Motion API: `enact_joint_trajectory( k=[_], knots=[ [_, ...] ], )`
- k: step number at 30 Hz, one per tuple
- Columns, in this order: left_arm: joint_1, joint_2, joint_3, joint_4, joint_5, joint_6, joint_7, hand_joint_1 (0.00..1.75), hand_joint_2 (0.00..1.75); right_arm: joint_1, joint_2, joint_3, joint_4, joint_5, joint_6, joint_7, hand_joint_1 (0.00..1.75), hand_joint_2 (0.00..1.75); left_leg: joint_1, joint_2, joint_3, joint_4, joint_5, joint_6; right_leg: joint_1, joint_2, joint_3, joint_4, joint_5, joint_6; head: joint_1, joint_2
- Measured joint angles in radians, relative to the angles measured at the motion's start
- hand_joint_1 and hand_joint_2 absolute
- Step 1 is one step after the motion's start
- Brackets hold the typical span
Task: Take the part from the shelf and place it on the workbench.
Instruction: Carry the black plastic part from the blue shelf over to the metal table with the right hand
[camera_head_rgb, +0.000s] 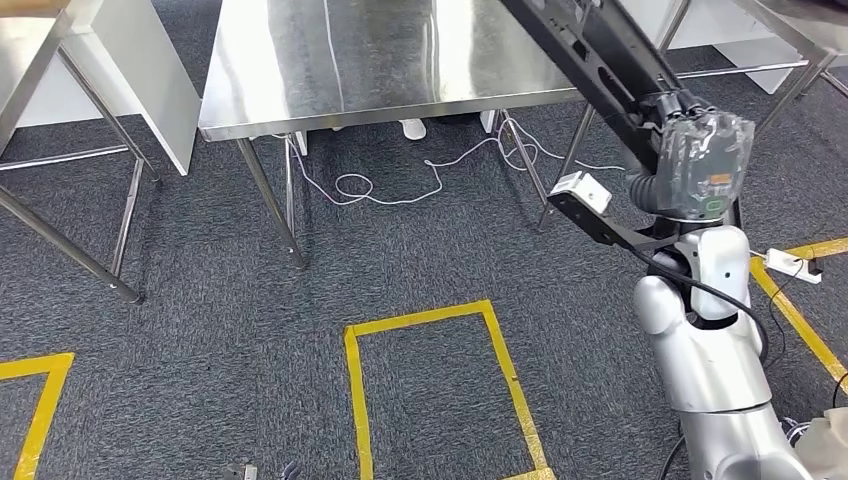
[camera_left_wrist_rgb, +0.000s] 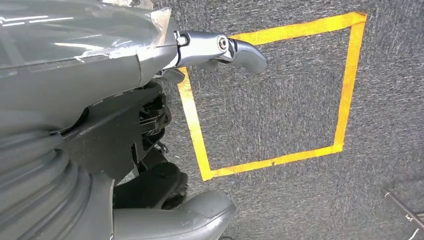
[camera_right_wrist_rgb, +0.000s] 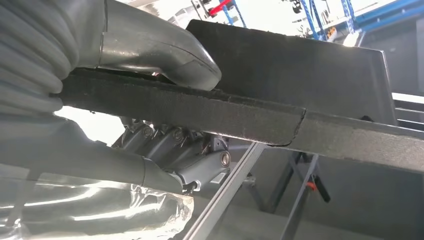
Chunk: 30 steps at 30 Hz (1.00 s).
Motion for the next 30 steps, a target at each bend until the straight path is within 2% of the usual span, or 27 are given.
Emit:
enact_joint_trajectory(
  k=[1,2,3,6,8,9,11,12,13,14,15,16,18,19,21,23,24,26,27,28,29,30],
  knots=[
    [0.000,0.001,-0.003,0.000,-0.004,-0.004,-0.003,0.00,1.75,-0.008,-0.010,-0.002,0.000,-0.005,-0.001,-0.002,1.75,1.75,-0.001,-0.001,0.001,0.003,-0.004,-0.004,-0.002,0.000,0.029,-0.071,0.032,0.008,0.001,0.000],
    [-0.001,0.001,-0.007,0.000,-0.010,-0.010,-0.008,0.00,1.75,-0.015,-0.018,-0.003,0.000,-0.011,-0.004,-0.004,1.75,1.75,-0.004,-0.003,-0.001,0.010,-0.009,-0.008,-0.003,0.001,0.057,-0.130,0.056,0.010,0.001,0.000],
    [-0.001,0.002,-0.011,-0.001,-0.017,-0.015,-0.013,0.00,1.75,-0.019,-0.025,-0.004,-0.001,-0.016,-0.006,-0.007,1.75,1.75,-0.006,-0.003,-0.003,0.016,-0.014,-0.012,-0.004,0.002,0.076,-0.169,0.071,0.007,0.001,0.000],
    [-0.002,0.007,-0.023,-0.003,-0.026,-0.027,-0.025,0.00,1.75,-0.025,-0.038,-0.004,-0.003,-0.027,-0.009,-0.008,1.75,1.75,-0.008,-0.004,-0.007,0.026,-0.023,-0.019,-0.002,0.004,0.088,-0.185,0.078,-0.015,0.001,0.000],
    [-0.003,0.010,-0.030,-0.005,-0.027,-0.035,-0.027,0.00,1.75,-0.031,-0.039,-0.003,-0.006,-0.027,-0.008,-0.004,1.75,1.75,-0.004,0.001,-0.019,0.056,-0.043,-0.030,-0.006,0.005,0.091,-0.186,0.078,-0.024,-0.002,0.000],
    [-0.005,0.011,-0.032,-0.006,-0.028,-0.038,-0.028,0.00,1.75,-0.034,-0.039,-0.003,-0.009,-0.026,-0.008,-0.001,1.75,1.75,-0.001,0.005,-0.036,0.096,-0.065,-0.037,-0.008,0.005,0.093,-0.187,0.077,-0.028,-0.004,0.000],
    [-0.007,0.012,-0.036,-0.006,-0.028,-0.041,-0.028,0.00,1.75,-0.035,-0.038,-0.003,-0.013,-0.025,-0.008,0.004,1.75,1.75,0.005,0.013,-0.099,0.220,-0.121,-0.050,-0.007,0.005,0.096,-0.187,0.074,-0.032,-0.009,0.000],
    [-0.008,0.012,-0.036,-0.006,-0.028,-0.042,-0.028,0.00,1.75,-0.034,-0.038,-0.003,-0.014,-0.026,-0.008,0.005,1.75,1.75,0.007,0.016,-0.130,0.275,-0.137,-0.052,-0.005,0.005,0.097,-0.186,0.073,-0.034,-0.009,0.000],
    [-0.009,0.012,-0.037,-0.006,-0.027,-0.043,-0.028,0.00,1.75,-0.032,-0.038,-0.003,-0.014,-0.028,-0.008,0.006,1.75,1.75,0.008,0.017,-0.148,0.302,-0.137,-0.052,-0.004,0.005,0.098,-0.186,0.072,-0.035,-0.009,0.000],
    [-0.009,0.012,-0.037,-0.007,-0.027,-0.043,-0.027,0.00,1.75,-0.030,-0.038,-0.003,-0.014,-0.029,-0.009,0.006,1.75,1.75,0.009,0.017,-0.148,0.291,-0.119,-0.048,-0.003,0.005,0.100,-0.186,0.071,-0.037,-0.009,0.000],
    [-0.010,0.013,-0.037,-0.007,-0.027,-0.043,-0.027,0.00,1.75,-0.028,-0.038,-0.003,-0.014,-0.031,-0.009,0.006,1.75,1.75,0.008,0.017,-0.127,0.242,-0.085,-0.042,-0.001,0.005,0.103,-0.187,0.069,-0.038,-0.009,0.000],
    [-0.013,0.013,-0.037,-0.007,-0.027,-0.043,-0.027,0.00,1.75,-0.027,-0.038,-0.003,-0.015,-0.032,-0.009,0.006,1.75,1.75,0.005,0.017,-0.095,0.171,-0.049,-0.032,0.000,0.005,0.105,-0.187,0.068,-0.039,-0.009,0.000],
    [-0.019,0.015,-0.037,-0.007,-0.027,-0.044,-0.026,0.00,1.75,-0.026,-0.038,-0.004,-0.016,-0.034,-0.010,0.006,1.75,1.75,-0.004,0.020,-0.040,0.058,-0.008,-0.012,0.004,0.005,0.107,-0.189,0.066,-0.037,-0.008,0.000],
    [-0.021,0.016,-0.037,-0.008,-0.027,-0.044,-0.026,0.00,1.75,-0.024,-0.038,-0.004,-0.017,-0.034,-0.010,0.006,1.75,1.75,-0.009,0.022,-0.029,0.033,-0.005,-0.004,0.004,0.005,0.107,-0.191,0.065,-0.035,-0.008,0.000],
    [-0.023,0.017,-0.037,-0.009,-0.027,-0.044,-0.026,0.00,1.75,-0.020,-0.036,-0.003,-0.017,-0.034,-0.011,0.006,1.75,1.75,-0.015,0.022,-0.022,0.020,-0.007,0.004,0.003,0.003,0.110,-0.198,0.064,-0.027,-0.009,0.000],
    [-0.023,0.018,-0.038,-0.010,-0.028,-0.044,-0.026,0.00,1.75,-0.016,-0.033,-0.003,-0.017,-0.034,-0.013,0.005,1.75,1.75,-0.011,0.022,-0.007,-0.002,0.002,0.009,0.004,0.002,0.104,-0.185,0.055,-0.023,-0.008,0.000],
    [-0.024,0.019,-0.038,-0.010,-0.028,-0.043,-0.026,0.00,1.75,-0.015,-0.032,-0.003,-0.017,-0.033,-0.015,0.004,1.75,1.75,-0.008,0.022,0.001,-0.013,0.007,0.011,0.006,0.002,0.089,-0.152,0.039,-0.024,-0.007,0.000],
    [-0.026,0.019,-0.038,-0.010,-0.028,-0.043,-0.025,0.00,1.75,-0.009,-0.031,-0.003,-0.017,-0.032,-0.020,0.003,1.75,1.75,-0.007,0.020,0.008,-0.020,0.008,0.014,0.005,0.003,0.029,-0.034,-0.009,-0.029,-0.006,0.000],
    [-0.026,0.019,-0.038,-0.010,-0.028,-0.043,-0.024,0.00,1.75,-0.003,-0.031,-0.003,-0.017,-0.031,-0.021,0.002,1.75,1.75,-0.007,0.018,0.009,-0.019,0.007,0.014,0.004,0.003,-0.005,0.027,-0.028,-0.028,-0.005,0.000],
    [-0.025,0.018,-0.038,-0.010,-0.028,-0.043,-0.024,0.00,1.75,0.003,-0.030,-0.003,-0.017,-0.031,-0.022,0.002,1.75,1.75,-0.006,0.016,0.009,-0.019,0.006,0.014,0.002,0.003,-0.029,0.064,-0.034,-0.023,-0.005,0.000],
    [-0.025,0.018,-0.038,-0.010,-0.029,-0.043,-0.023,0.00,1.75,0.007,-0.030,-0.003,-0.017,-0.030,-0.022,0.002,1.75,1.75,-0.006,0.014,0.009,-0.018,0.005,0.012,-0.001,0.003,-0.035,0.063,-0.024,-0.014,-0.005,0.000],
    [-0.025,0.018,-0.039,-0.010,-0.030,-0.043,-0.022,0.00,1.75,0.009,-0.029,-0.003,-0.017,-0.028,-0.023,0.002,1.75,1.75,-0.004,0.013,0.009,-0.015,0.002,0.008,-0.005,0.003,-0.020,0.023,0.001,-0.002,-0.005,0.000]
  ],
)
